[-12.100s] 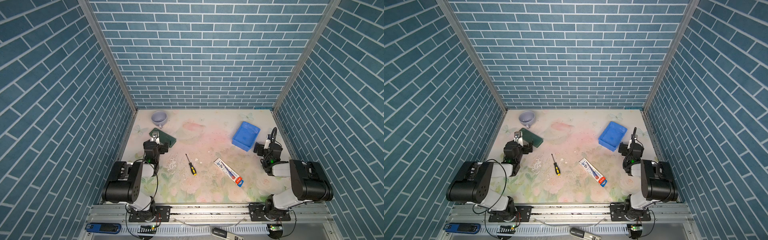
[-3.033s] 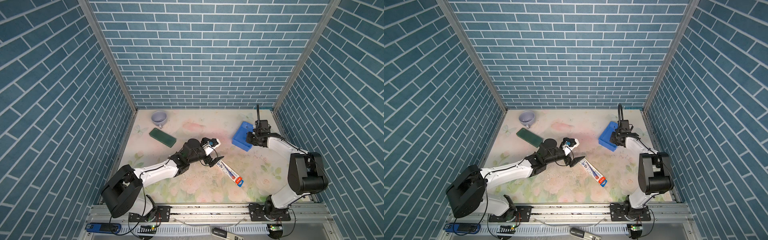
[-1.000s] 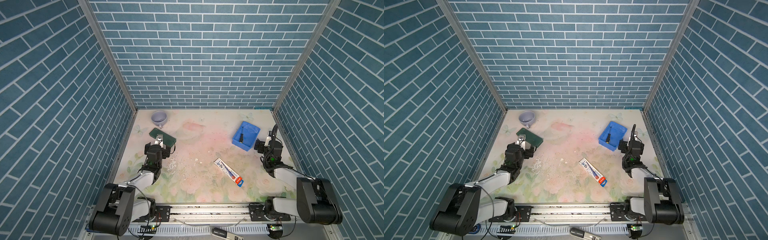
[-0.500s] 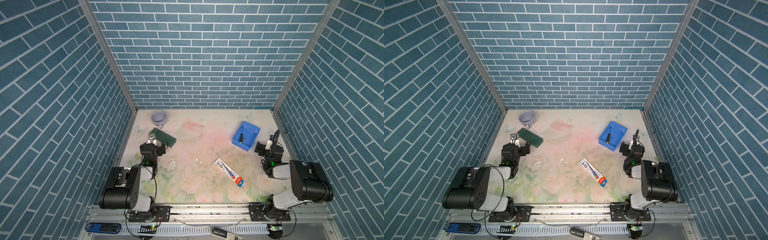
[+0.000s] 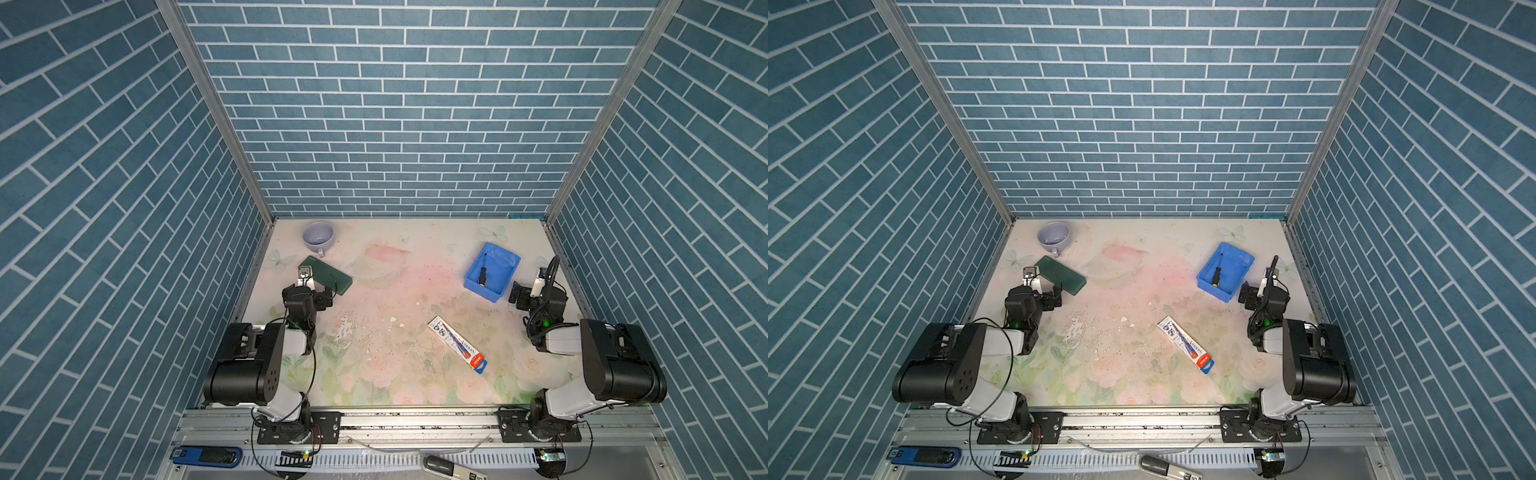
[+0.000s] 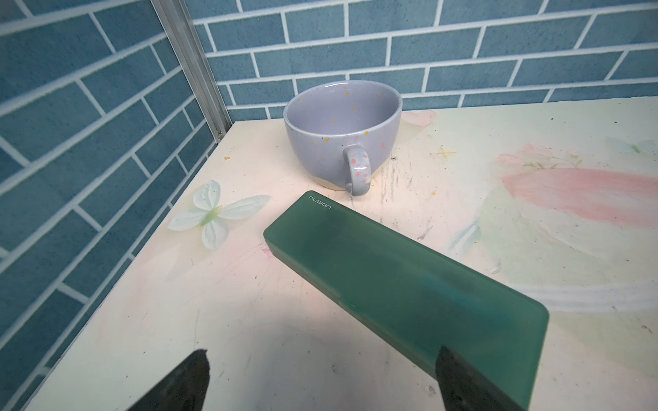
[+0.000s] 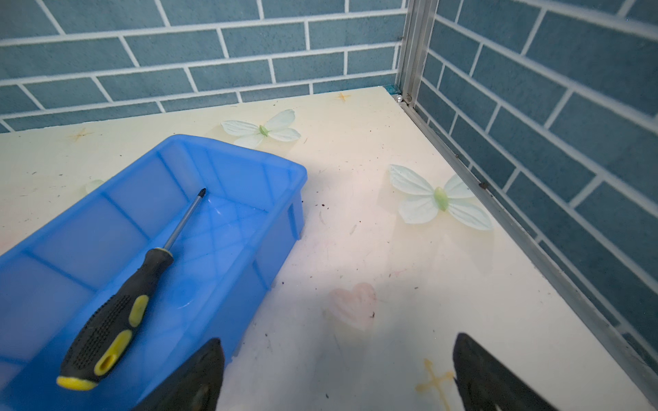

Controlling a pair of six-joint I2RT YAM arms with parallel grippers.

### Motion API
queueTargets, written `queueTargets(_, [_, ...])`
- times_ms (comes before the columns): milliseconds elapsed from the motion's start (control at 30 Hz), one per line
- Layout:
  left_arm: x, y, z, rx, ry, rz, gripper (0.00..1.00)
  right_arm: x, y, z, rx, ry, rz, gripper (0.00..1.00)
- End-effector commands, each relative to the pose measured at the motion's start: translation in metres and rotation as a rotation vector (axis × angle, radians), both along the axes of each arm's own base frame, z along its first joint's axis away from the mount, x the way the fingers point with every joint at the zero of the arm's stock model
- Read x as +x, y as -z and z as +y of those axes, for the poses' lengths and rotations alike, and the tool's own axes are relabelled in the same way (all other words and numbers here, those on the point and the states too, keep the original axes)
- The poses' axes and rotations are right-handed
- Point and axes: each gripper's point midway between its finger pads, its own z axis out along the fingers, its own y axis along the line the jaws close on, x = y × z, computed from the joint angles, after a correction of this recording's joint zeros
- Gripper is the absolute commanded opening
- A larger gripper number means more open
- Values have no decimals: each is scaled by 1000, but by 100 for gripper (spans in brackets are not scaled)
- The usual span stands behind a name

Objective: Put the screwdriver in the bin
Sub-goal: Reset both arms

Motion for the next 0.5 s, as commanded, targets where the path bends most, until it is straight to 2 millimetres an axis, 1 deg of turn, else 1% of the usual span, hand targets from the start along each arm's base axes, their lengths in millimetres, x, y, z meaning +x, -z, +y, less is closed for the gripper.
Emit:
queueTargets(0, [6,-12,0,-10,3,-44,100,7,-6,-2,3,5,-13,99])
queueTargets(100, [6,-11,-2,-10,18,-37,100,7,-6,-2,3,5,-14,99])
queueTargets(267, [11,-9,-13,-1,79,-14,100,8,-7,-2,3,5,-17,99])
queueTargets(467, [11,-9,-14,2,86,-14,100,7,-7,-1,5,3,-19,99])
